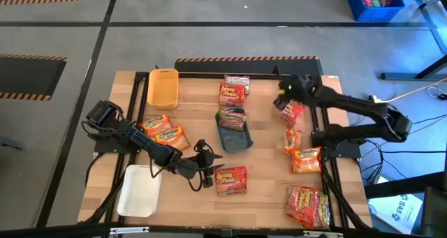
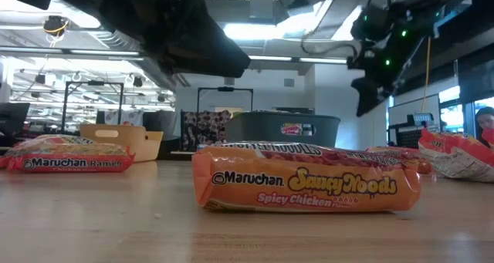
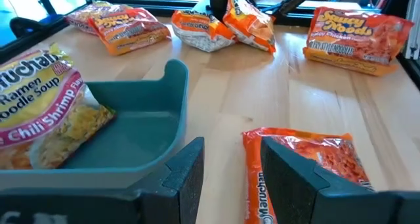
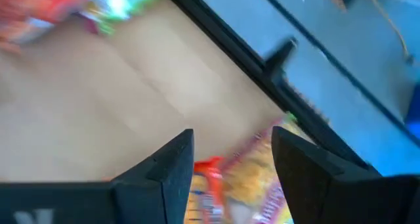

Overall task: Sort Maruchan noodles
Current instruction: Put the green noodles into the blue bin

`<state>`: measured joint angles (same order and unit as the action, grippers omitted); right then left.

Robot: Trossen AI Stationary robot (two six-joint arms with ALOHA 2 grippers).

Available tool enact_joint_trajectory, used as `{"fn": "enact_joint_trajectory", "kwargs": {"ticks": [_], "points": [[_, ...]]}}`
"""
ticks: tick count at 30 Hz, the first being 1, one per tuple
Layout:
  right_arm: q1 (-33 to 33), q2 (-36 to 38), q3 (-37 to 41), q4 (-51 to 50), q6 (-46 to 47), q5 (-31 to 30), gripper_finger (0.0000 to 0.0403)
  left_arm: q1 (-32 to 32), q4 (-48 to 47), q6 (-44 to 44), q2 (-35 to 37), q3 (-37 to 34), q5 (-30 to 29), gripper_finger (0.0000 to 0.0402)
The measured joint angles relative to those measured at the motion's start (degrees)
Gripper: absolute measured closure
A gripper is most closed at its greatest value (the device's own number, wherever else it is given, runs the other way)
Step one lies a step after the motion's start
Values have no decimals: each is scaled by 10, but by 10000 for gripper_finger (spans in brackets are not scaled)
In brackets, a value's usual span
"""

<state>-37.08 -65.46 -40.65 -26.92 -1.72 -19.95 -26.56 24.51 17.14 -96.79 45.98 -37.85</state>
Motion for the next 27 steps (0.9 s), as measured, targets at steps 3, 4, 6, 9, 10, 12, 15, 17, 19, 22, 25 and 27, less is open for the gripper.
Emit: {"fn": "enact_joint_trajectory", "kwargs": {"ticks": [3,4,6,9,10,12,15,17,19,22,25,27], "points": [[-63,-21,-10,-4,-3,30,205,9,-1,-32,3,0,3,259],[-79,-30,-16,-5,-3,41,198,13,0,-45,5,0,10,259],[-107,-54,-32,-12,-3,57,181,24,-2,-68,14,0,30,259],[-140,-104,-71,-35,-3,68,152,43,-1,-94,22,0,57,259],[-151,-125,-88,-51,-1,71,144,49,-1,-100,22,0,65,259],[-170,-167,-123,-99,2,71,132,60,-2,-102,22,0,82,259],[-190,-223,-159,-161,20,71,121,75,-4,-102,21,0,115,259],[-198,-252,-168,-187,27,71,119,80,-8,-100,19,0,128,259],[-203,-270,-170,-203,26,67,120,82,-7,-99,19,0,134,259],[-202,-274,-175,-195,36,69,127,80,-9,-98,19,0,136,259],[-202,-278,-175,-196,47,69,135,76,-9,-91,19,0,136,259],[-202,-277,-175,-192,48,66,141,76,-9,-87,19,0,136,259]]}}
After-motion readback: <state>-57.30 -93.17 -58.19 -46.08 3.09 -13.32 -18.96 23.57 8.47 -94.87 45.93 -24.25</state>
